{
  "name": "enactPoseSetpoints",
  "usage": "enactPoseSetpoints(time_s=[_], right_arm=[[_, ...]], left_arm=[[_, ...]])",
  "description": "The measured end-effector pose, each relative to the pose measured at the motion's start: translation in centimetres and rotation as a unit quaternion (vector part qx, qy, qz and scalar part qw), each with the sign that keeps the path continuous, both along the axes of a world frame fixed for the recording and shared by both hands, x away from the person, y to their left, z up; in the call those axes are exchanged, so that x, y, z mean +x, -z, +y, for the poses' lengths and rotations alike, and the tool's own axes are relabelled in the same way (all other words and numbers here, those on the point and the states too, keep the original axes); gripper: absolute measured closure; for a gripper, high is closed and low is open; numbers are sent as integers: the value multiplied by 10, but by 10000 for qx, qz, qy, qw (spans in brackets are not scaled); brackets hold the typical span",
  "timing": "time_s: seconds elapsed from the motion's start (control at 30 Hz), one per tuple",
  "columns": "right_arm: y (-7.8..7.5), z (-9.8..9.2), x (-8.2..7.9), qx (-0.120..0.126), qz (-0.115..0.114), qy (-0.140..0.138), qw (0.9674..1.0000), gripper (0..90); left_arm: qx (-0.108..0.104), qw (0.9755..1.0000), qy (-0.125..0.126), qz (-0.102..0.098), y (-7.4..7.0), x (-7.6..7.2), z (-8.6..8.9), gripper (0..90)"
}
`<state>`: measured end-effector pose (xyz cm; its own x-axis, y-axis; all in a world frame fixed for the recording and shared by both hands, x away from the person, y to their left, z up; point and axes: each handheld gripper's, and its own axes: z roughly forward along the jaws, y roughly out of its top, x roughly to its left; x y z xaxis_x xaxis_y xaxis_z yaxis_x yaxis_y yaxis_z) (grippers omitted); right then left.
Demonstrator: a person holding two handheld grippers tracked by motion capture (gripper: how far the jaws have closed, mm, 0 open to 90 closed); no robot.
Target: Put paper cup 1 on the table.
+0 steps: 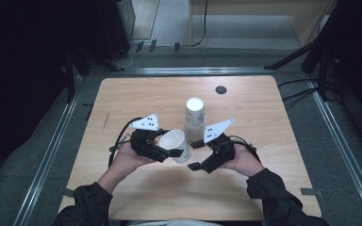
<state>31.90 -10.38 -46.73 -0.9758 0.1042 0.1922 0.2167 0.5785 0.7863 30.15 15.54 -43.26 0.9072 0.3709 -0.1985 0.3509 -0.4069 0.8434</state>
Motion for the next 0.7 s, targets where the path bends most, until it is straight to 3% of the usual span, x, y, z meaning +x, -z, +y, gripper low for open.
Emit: enactPoseSetpoints(time_s=[0.13, 0.33, 0.7], right_arm=[[0, -5, 0, -28, -89, 151, 9998, 206], [-1, -13, 1, -31, -246, 607, 9978, 207], [0, -22, 4, -79, -363, 888, 9954, 206]], left_arm=[[66, 9999, -64, -42, -2, 3, 7, 252], [226, 9995, -201, -108, -3, 6, 16, 252], [562, 9976, -380, -137, 0, 16, 29, 253]])
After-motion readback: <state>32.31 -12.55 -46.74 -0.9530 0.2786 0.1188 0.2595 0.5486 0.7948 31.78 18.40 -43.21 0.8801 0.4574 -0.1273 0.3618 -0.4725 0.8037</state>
